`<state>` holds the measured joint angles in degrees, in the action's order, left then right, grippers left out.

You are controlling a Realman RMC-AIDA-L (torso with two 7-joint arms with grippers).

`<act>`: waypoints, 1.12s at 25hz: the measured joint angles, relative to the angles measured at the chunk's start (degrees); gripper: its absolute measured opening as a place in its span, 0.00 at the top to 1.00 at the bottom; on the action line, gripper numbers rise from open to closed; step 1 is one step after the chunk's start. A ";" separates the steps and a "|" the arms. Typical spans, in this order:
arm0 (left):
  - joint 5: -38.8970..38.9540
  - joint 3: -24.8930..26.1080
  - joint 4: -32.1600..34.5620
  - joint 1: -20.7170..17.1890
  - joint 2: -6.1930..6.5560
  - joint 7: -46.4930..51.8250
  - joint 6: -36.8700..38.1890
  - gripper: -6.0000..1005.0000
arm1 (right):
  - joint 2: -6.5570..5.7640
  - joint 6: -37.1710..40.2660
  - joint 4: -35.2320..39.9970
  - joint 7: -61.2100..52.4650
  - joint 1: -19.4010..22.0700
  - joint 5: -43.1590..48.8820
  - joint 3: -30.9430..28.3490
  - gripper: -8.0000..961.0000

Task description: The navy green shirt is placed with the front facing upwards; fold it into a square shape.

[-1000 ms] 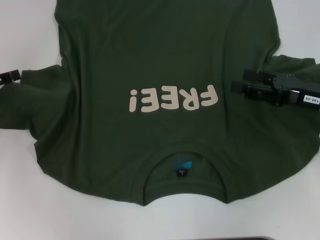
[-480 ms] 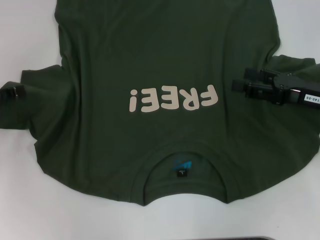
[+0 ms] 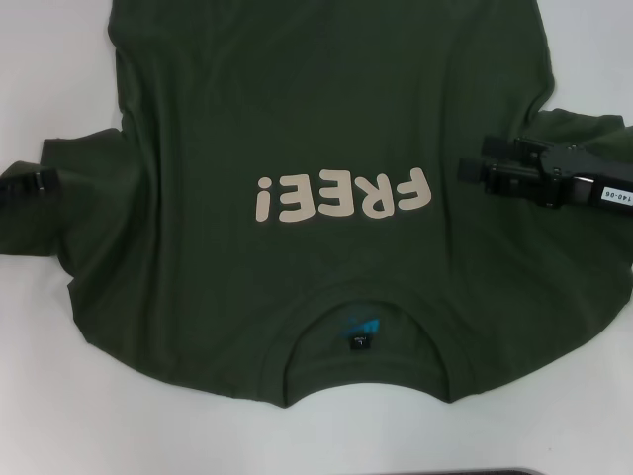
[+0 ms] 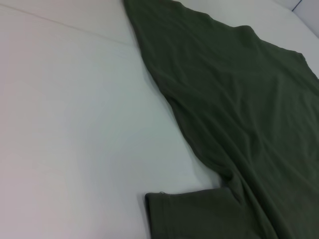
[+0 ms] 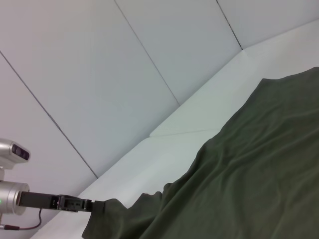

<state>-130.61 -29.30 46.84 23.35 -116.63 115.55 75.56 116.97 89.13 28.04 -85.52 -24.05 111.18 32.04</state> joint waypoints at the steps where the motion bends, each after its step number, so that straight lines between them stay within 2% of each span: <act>1: 0.00 0.00 0.11 0.00 0.00 0.01 0.06 0.21 | 0.00 0.02 0.00 0.00 0.03 0.00 -0.01 0.05; 7: -0.61 -0.25 0.21 0.12 0.00 0.15 0.19 0.25 | 0.01 0.18 0.00 0.00 0.06 0.00 -0.06 0.05; 13: -2.97 -0.68 0.40 0.73 -0.05 0.44 0.93 0.48 | 0.00 0.20 0.00 0.00 0.06 0.00 -0.14 0.05; 18: -2.86 -0.67 1.06 0.91 -0.15 0.45 1.74 0.73 | 0.03 0.26 0.00 0.00 0.06 0.00 -0.14 0.05; 28: -2.55 -0.21 1.19 1.39 -0.15 0.47 2.40 0.92 | 0.09 0.18 0.00 0.00 0.06 0.00 -0.32 0.05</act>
<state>-133.16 -29.51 48.03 24.74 -116.78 116.01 77.96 117.06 89.31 28.04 -85.52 -23.99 111.18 31.72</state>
